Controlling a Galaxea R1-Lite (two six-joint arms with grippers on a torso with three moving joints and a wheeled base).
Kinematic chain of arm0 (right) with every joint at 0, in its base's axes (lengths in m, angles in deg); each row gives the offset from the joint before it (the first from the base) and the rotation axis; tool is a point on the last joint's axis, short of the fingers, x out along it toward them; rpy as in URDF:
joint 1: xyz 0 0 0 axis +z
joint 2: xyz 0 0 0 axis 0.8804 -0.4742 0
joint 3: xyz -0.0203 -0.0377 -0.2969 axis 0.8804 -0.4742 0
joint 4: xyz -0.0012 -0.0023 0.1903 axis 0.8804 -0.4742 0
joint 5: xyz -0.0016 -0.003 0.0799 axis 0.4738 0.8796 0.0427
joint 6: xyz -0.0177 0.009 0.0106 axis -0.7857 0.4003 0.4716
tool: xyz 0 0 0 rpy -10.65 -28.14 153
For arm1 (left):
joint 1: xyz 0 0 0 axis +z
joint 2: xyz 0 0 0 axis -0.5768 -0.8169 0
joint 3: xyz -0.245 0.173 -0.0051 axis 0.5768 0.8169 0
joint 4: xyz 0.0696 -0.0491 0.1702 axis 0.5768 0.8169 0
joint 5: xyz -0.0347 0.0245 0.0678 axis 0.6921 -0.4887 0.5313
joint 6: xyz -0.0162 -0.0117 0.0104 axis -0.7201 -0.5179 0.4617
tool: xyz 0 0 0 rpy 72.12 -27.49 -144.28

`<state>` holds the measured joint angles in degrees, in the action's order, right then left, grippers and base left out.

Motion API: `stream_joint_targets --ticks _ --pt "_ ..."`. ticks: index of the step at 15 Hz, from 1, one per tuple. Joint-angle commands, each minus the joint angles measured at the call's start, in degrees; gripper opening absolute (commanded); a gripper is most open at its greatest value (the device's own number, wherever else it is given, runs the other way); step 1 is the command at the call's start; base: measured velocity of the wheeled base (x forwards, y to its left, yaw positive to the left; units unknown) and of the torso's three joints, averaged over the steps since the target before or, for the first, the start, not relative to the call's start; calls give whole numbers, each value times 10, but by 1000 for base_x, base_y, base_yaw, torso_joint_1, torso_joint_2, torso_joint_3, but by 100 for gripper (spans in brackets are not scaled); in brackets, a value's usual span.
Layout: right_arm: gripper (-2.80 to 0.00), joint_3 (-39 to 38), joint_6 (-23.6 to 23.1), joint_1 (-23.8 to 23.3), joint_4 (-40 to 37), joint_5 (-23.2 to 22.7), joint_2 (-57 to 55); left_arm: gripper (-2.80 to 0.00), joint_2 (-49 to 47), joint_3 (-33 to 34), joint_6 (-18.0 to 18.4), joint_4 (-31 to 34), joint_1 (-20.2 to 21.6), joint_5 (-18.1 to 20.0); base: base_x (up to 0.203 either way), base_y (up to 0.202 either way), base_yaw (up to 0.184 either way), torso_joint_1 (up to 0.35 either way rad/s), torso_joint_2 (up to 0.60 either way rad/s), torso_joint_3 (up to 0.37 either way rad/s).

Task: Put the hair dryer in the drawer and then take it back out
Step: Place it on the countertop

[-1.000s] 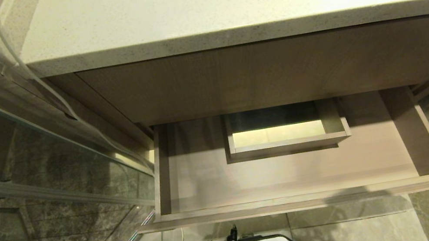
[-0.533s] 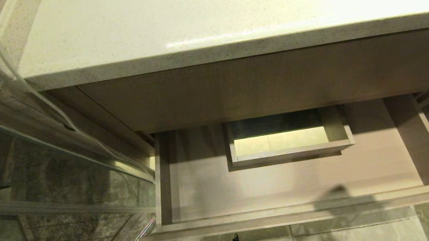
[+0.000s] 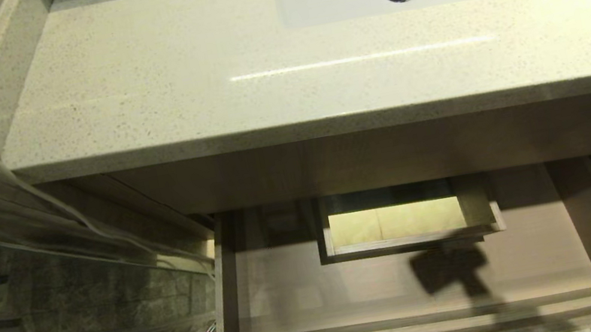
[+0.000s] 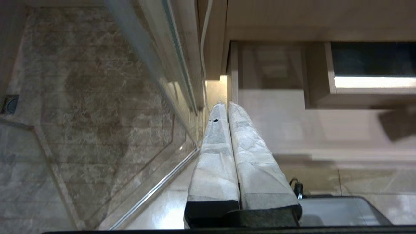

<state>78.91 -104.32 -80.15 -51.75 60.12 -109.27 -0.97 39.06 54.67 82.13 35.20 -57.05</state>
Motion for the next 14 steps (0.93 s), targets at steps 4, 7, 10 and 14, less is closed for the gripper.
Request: stream_joint_targets --ticks 4,7,10,14 --pt "-280 31 -1 0 -1 0 -53 -280 0 1 0 0 0 0 0 0 0 370 -119 246" --pt "-280 78 -1 -2 -1 5 -108 -280 0 0 0 0 0 0 0 0 0 149 -47 95" --pt "-280 161 0 -4 -4 23 -197 -280 0 1 0 0 0 0 0 0 0 14 -6 10" --pt "-280 255 0 -36 -6 31 -304 -280 1 1 0 0 0 0 0 0 0 0 0 0"
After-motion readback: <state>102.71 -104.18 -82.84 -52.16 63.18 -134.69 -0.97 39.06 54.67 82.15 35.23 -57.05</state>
